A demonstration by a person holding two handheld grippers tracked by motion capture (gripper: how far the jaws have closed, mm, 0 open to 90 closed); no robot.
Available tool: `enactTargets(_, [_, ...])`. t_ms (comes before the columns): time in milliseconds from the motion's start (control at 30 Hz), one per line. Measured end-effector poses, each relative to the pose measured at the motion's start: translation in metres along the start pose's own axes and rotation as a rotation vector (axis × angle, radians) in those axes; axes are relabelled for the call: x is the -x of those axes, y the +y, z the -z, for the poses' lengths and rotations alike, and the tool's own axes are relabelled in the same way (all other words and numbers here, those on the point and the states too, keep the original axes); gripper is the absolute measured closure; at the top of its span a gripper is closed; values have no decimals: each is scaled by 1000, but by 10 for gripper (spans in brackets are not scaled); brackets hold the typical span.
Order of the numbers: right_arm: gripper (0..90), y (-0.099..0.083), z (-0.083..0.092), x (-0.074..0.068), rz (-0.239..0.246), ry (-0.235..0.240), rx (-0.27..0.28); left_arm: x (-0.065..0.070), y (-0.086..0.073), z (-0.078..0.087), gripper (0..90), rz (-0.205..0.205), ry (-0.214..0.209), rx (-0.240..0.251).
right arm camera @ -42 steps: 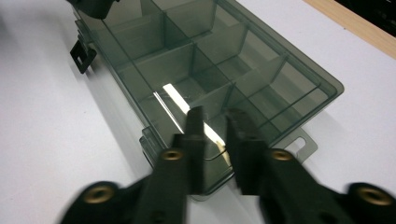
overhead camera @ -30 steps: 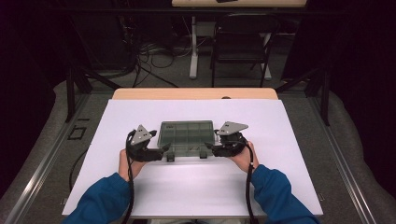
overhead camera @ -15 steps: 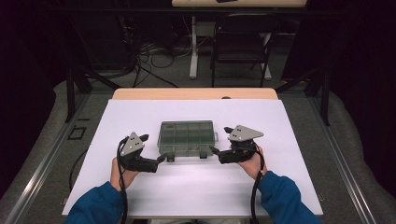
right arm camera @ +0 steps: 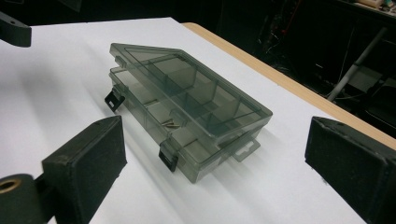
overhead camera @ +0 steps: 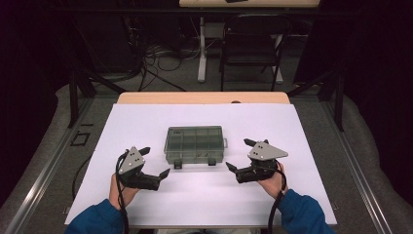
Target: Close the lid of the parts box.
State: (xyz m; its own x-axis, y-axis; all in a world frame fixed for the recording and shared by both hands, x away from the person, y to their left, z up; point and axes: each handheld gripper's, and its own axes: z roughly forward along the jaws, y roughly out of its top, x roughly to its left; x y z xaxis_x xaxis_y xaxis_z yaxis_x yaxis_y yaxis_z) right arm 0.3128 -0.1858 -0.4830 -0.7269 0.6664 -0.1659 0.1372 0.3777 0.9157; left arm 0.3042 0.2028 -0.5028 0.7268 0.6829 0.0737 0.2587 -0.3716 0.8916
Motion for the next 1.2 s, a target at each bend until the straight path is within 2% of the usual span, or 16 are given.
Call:
enactTargets(133, [37,-5,9,-2,7,-16,5,4,-5,7,0,-9,-17,5])
enactTargets(500, [0,-20,28,-10,14,-46,3,11,-16,19,0,-23,-12,-11])
enactTargets(700, [0,-25,39,-14,14,-59,8,13,-23,25,0,-14,-18,-14])
enactTargets(900, [0,-34,52,-18,6,-75,13,16,-30,33,0,12,-24,-5])
enactTargets(1200, [0,-41,69,-22,-15,-106,5,18,-34,36,0,14,-30,-17])
